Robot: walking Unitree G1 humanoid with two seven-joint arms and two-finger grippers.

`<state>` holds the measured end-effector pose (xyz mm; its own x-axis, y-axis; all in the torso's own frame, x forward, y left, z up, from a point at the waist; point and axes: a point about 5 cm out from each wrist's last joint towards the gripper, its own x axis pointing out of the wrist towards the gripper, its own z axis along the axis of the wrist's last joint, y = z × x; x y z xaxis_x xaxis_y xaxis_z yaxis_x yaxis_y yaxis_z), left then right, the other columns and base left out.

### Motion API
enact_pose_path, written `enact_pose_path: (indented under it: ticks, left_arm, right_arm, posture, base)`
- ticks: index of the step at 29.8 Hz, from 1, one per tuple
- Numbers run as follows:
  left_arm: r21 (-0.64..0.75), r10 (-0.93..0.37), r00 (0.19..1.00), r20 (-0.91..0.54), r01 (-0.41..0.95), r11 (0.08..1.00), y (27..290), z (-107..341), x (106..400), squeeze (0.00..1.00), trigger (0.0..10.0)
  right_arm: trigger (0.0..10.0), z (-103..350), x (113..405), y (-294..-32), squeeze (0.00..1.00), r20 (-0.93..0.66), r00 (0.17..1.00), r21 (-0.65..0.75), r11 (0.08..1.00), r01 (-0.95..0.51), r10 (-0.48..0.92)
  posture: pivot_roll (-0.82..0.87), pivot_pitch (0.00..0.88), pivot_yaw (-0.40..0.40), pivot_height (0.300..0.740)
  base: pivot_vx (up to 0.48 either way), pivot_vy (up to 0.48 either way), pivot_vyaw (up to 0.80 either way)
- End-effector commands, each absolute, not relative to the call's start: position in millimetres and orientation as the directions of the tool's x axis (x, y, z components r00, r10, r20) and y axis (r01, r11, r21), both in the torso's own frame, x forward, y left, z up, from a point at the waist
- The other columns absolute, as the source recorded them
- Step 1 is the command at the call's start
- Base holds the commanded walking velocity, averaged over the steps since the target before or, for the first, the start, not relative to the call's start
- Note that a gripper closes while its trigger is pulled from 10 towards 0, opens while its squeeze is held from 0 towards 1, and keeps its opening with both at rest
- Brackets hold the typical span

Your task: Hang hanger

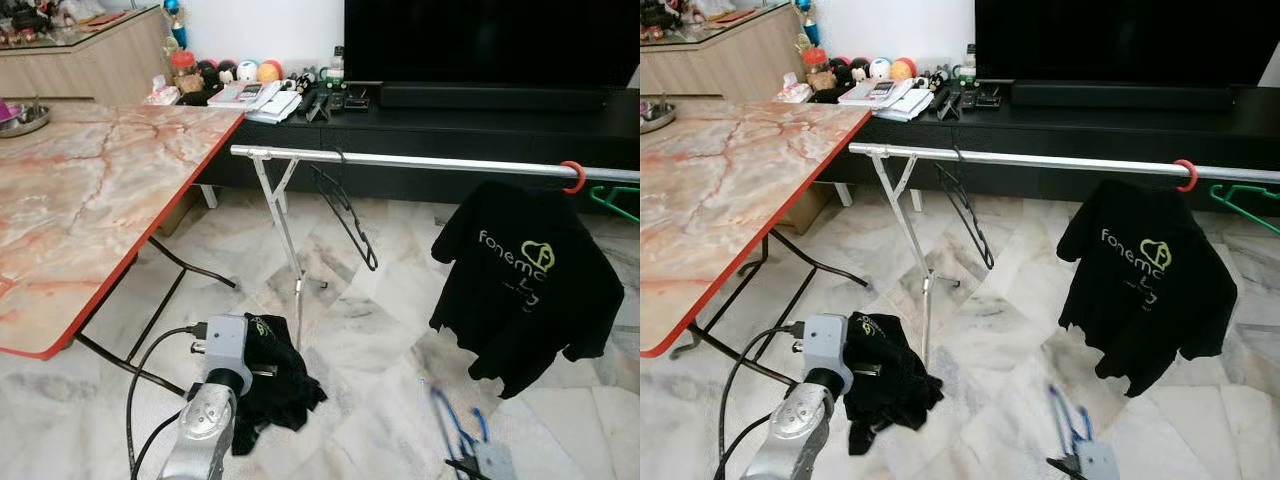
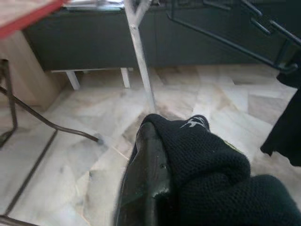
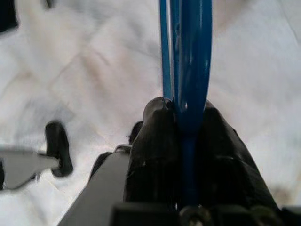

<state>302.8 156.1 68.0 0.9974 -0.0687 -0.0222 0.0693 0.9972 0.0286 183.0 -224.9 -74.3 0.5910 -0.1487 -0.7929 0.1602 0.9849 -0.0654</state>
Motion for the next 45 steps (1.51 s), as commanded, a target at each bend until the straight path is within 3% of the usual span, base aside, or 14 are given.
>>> enact_pose_path:
  ticks: [1,8,17,45]
  left_arm:
    - [0.019,-0.029,1.0,-0.003,0.029,0.999,167,74,301,0.0,10.0]
    - [-0.04,0.065,0.998,-0.005,-0.065,0.997,188,80,285,0.0,10.0]
    - [-0.084,0.007,1.0,-0.002,-0.007,0.996,173,94,288,0.0,10.0]
    - [-0.065,-0.027,0.999,-0.026,0.025,0.998,166,100,285,0.0,10.0]
  right_arm:
    - [10.0,-76,178,-228,0.0,-0.788,0.587,-0.056,0.972,0.228,-0.183]
    - [10.0,-86,158,-230,0.0,-0.797,0.561,-0.071,0.957,0.28,-0.224]
    - [10.0,-93,144,-224,0.0,-0.823,0.525,-0.072,0.957,0.281,-0.216]
    - [10.0,-98,136,-217,0.0,-0.852,0.493,-0.09,0.978,0.188,-0.173]
  posture:
    - [0.03,0.04,0.061,0.74]
    - [0.03,0.02,0.069,0.74]
    - [0.05,0.0,0.067,0.74]
    - [0.07,0.0,0.061,0.74]
  base:
    - [0.0,0.0,0.0]
    - [0.0,0.0,0.0]
    - [0.0,0.0,0.0]
    - [0.0,0.471,0.0]
